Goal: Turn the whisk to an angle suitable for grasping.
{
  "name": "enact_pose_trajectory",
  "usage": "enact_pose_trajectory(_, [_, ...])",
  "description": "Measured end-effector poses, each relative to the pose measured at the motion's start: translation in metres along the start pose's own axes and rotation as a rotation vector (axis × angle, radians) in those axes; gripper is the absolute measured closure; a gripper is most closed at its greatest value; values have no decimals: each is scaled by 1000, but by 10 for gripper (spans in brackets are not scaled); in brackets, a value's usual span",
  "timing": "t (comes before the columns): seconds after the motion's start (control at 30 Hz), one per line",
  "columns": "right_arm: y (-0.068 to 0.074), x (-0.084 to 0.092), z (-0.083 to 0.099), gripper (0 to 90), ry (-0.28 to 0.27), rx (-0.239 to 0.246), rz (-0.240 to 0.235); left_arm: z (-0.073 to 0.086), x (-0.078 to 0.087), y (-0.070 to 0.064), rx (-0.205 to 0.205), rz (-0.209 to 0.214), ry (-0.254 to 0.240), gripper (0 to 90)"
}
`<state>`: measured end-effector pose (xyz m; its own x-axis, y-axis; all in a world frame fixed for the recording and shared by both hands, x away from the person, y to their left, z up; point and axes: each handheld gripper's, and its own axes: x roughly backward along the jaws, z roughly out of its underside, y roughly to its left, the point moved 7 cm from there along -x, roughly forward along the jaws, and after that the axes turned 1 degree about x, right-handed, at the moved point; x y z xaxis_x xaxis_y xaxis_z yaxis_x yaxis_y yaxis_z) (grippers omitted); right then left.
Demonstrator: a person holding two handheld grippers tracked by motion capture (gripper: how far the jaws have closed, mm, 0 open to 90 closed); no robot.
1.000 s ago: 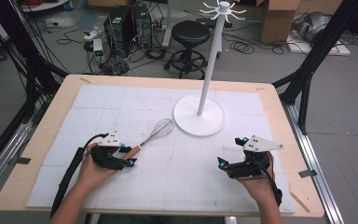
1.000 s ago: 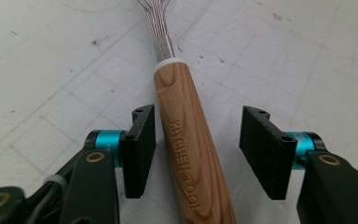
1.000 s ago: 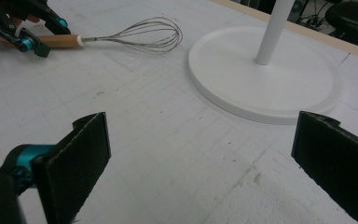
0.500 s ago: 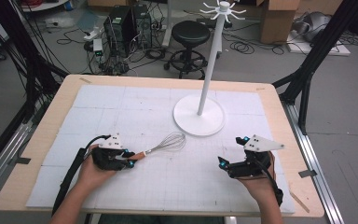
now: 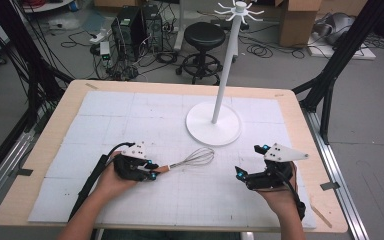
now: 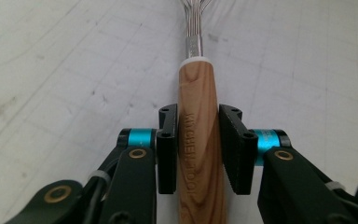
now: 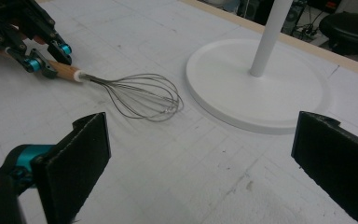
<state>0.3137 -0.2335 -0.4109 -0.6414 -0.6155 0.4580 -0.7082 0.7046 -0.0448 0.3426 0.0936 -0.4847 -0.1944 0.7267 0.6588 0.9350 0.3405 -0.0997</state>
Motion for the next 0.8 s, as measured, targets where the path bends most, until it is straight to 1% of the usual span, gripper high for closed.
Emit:
enact_pose_trajectory(0.03, [0,0,0,30,0,3,-1,-5,-5,-2,-16,6,16,701])
enact_pose_trajectory(0.07, [0,0,0,30,0,3,-1,-5,-5,-2,-16,6,16,701])
enact_pose_trajectory(0.17, [0,-3,1,30,5,0,-7,-12,-15,-6,-31,20,19,701])
enact_pose_trajectory(0.23, [0,-4,1,30,3,2,-9,-14,-17,-6,-33,22,14,700])
enact_pose_trajectory(0.4, [1,-4,1,30,6,1,-8,-24,-30,-13,-67,37,24,700])
enact_pose_trajectory(0.43, [1,-4,1,30,3,3,-8,-24,-30,-13,-67,37,24,699])
enact_pose_trajectory(0.47, [1,-3,1,30,2,3,-8,-29,-36,-16,-81,42,31,699])
enact_pose_trajectory(0.5, [1,-3,0,30,1,2,-8,-29,-36,-16,-81,42,31,699])
enact_pose_trajectory(0.6, [0,-2,0,30,0,2,-6,-35,-44,-19,-97,55,35,699])
enact_pose_trajectory(0.63, [0,-2,1,30,1,0,-6,-39,-49,-20,-105,62,36,699])
enact_pose_trajectory(0.67, [0,-2,1,30,1,1,-6,-39,-49,-20,-105,62,36,698])
enact_pose_trajectory(0.8, [0,-3,1,30,2,1,-8,-46,-57,-22,-115,76,40,696])
